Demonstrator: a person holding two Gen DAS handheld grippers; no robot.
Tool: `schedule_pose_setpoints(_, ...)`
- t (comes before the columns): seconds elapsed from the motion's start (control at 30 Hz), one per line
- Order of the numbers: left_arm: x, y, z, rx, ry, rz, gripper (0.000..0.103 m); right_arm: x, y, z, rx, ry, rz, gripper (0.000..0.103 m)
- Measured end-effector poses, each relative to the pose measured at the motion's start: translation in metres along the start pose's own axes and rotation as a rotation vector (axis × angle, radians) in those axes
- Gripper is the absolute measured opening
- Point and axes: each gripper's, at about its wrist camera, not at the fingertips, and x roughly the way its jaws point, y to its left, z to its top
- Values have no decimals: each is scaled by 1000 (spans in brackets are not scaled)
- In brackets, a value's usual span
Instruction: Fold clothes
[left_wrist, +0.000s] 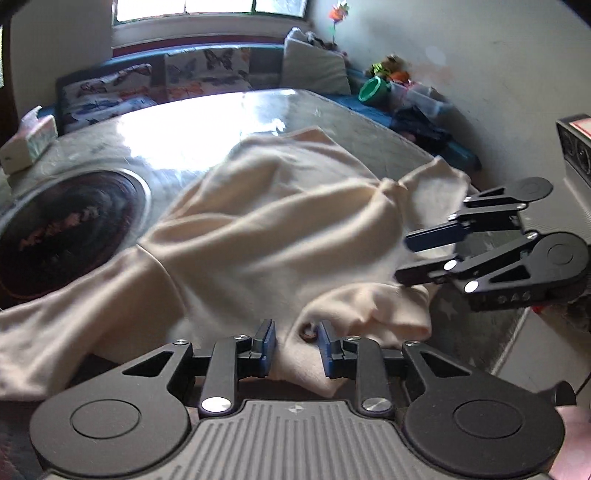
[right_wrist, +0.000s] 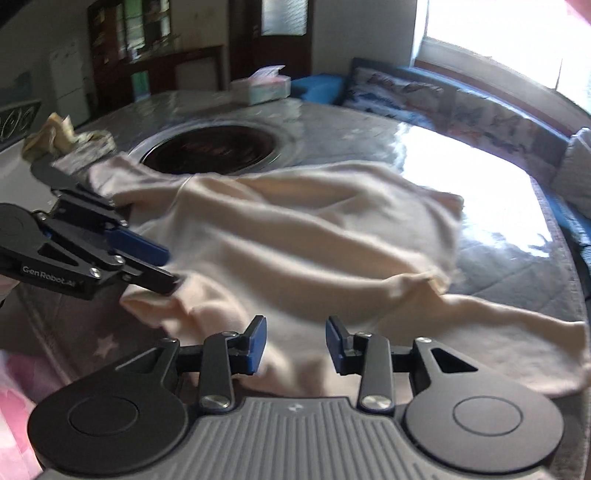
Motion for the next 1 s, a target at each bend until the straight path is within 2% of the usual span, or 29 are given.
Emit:
schedule_pose_setpoints(0.4,-14,-8,-15,64,63,-130,29,-21,17,-19,-87,99,112,35)
schedule_pose_setpoints(0.5,-18,-2,-9,57,72,-144,29,-29,12,-17,-75,103,138,36)
schedule_pose_setpoints(0.63,-27,14,10,43,45,-141,31,-43,-5,-6,-48,70,137,37)
schedule_pose_setpoints(0.83,-28,40,56,-17,-39,-49,31,-40,-46,22,0,-1,-4,37)
schedule_pose_setpoints(1.0,5,63,98,-88,-59,22,29,-16,-98,44,110,-45,-109,37)
